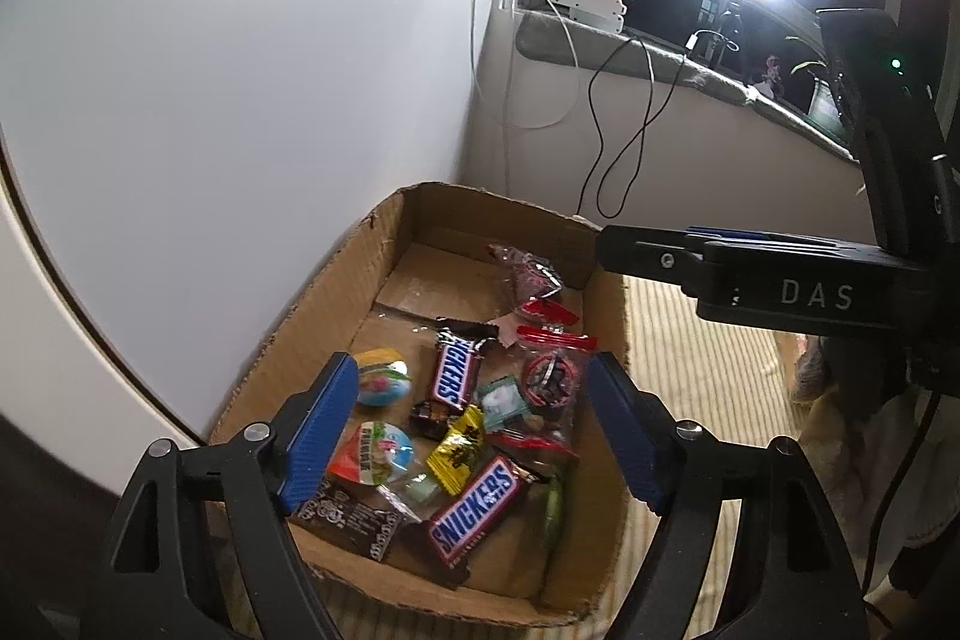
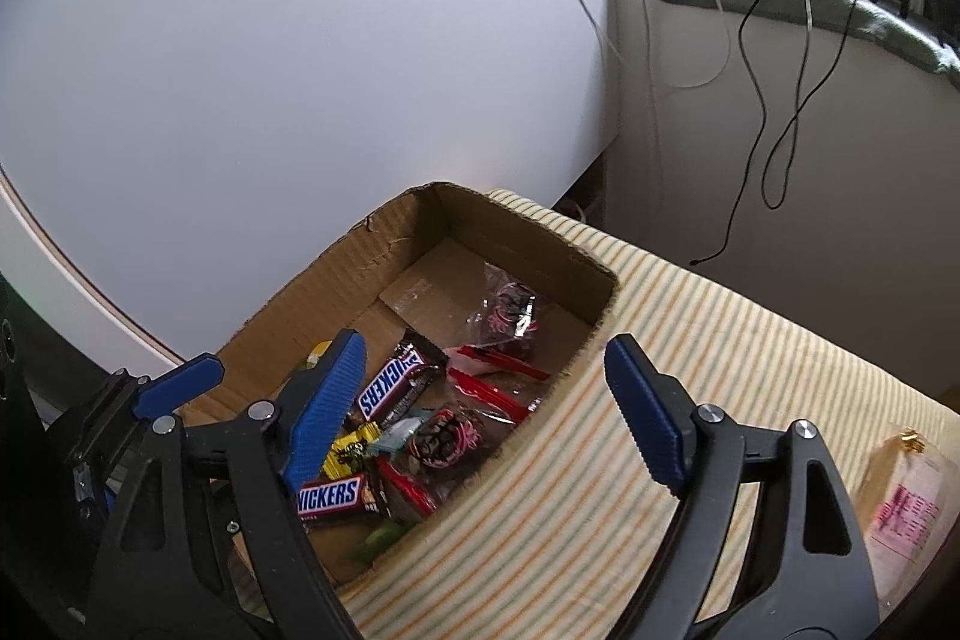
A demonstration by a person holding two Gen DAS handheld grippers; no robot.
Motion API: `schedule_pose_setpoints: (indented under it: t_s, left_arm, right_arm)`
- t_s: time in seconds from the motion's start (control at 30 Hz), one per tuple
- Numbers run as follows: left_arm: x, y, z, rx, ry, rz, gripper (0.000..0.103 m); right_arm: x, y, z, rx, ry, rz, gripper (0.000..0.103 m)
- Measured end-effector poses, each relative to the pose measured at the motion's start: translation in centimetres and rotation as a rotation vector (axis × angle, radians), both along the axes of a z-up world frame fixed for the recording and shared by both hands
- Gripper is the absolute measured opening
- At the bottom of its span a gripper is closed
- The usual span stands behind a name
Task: Organize snacks
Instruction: 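Move both open grippers over to the bagged bread loaf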
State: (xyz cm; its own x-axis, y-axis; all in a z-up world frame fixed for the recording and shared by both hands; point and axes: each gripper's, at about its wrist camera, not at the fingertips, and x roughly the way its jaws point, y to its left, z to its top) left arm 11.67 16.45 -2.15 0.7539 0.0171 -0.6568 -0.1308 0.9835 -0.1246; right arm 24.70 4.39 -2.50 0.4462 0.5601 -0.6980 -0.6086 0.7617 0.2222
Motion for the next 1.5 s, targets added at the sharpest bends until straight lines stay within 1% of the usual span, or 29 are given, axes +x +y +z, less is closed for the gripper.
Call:
schedule_pose_setpoints:
  t_s: [0.2,0.47,0.63,0.83,1.0,1.2,1.33,1.5]
  left_arm:
    - [-0.6,-1.8,0.8,0.007,-0.016,-0.021,0.079]
    - [-0.8,-5.1,1.8,0.010,-0.038,-0.073,0.079]
    - [-0.2,-7.7,1.8,0.005,-0.038,-0.121,0.079]
    - [0.8,-11.2,1.3,-0.004,-0.027,-0.183,0.079]
    - [2.2,-14.3,0.7,-0.015,-0.005,-0.240,0.079]
    - [4.2,-18.0,-0.5,-0.056,0.038,-0.320,0.079]
    - [5.6,-19.9,-1.3,-0.098,0.072,-0.367,0.079]
    - [7.6,-21.9,-2.5,-0.159,0.121,-0.416,0.078]
  right_arm:
    - [-0.8,-2.7,0.7,0.005,-0.023,-0.023,0.085]
    - [-1.7,-7.8,1.4,0.005,-0.059,-0.074,0.085]
    - [-1.8,-11.9,1.5,0.020,-0.057,-0.125,0.085]
    - [-1.8,-17.6,0.7,0.022,-0.045,-0.194,0.085]
    - [-1.4,-23.0,-0.5,0.029,-0.008,-0.267,0.085]
    - [-0.6,-28.1,-2.4,0.035,0.037,-0.342,0.085]
    - [0.0,-30.2,-3.8,0.048,0.077,-0.362,0.085]
    - [0.8,-31.3,-5.4,0.085,0.140,-0.359,0.085]
